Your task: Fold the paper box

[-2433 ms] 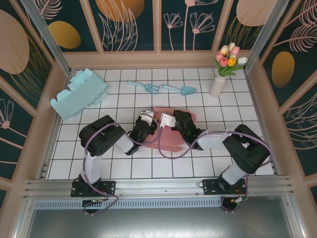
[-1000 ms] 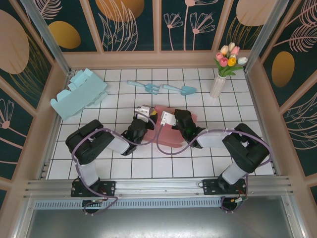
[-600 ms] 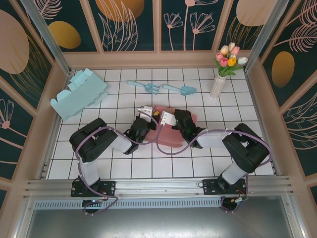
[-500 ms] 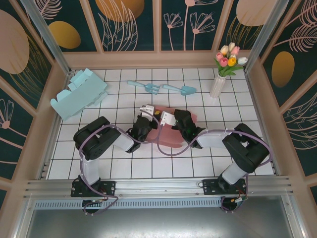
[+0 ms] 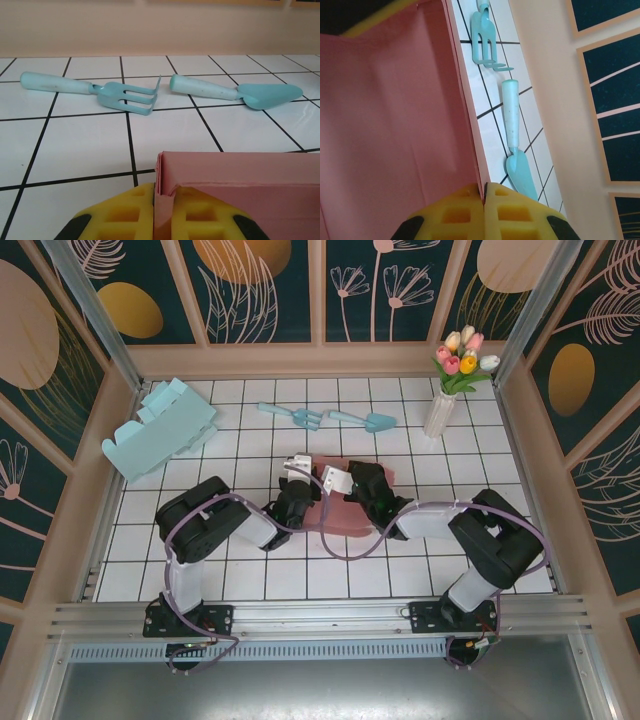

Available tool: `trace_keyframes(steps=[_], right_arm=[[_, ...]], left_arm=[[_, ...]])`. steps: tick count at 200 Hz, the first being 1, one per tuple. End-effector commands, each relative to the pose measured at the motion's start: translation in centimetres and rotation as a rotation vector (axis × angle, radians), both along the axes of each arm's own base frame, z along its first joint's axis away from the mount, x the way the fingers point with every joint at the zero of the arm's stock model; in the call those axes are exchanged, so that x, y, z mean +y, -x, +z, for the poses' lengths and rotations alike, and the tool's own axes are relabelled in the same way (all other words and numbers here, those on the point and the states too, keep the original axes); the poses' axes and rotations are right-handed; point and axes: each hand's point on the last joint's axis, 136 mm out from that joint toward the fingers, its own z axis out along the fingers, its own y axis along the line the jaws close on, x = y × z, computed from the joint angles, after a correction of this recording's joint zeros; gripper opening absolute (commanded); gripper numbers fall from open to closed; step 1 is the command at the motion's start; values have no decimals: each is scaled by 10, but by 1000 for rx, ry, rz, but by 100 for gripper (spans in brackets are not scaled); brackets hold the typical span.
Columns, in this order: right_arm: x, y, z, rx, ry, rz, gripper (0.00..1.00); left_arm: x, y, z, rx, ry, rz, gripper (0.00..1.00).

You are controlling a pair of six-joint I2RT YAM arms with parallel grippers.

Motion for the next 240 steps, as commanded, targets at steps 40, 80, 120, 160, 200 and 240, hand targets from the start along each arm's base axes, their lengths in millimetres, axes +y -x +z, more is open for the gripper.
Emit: trace_keyframes(steps=[40, 80, 120, 160, 200, 240], right_arm=[[8, 5, 31, 63, -213, -36, 41], [11, 17, 71, 102, -364, -100, 47], [-2, 29, 136, 282, -936, -416, 45], [7, 56, 131, 511, -1309, -400, 47], [32, 70, 89, 706, -1346, -348, 49], [61, 66, 59, 823, -1349, -327, 51]], left_arm=[[37, 15, 15, -123, 12, 11, 0], [54, 21, 22, -171, 24, 68, 0], [72, 31, 32, -200, 87, 108, 0], [82, 39, 24, -182, 132, 120, 0], [88, 44, 25, -210, 155, 123, 0], [83, 42, 17, -195, 159, 110, 0]])
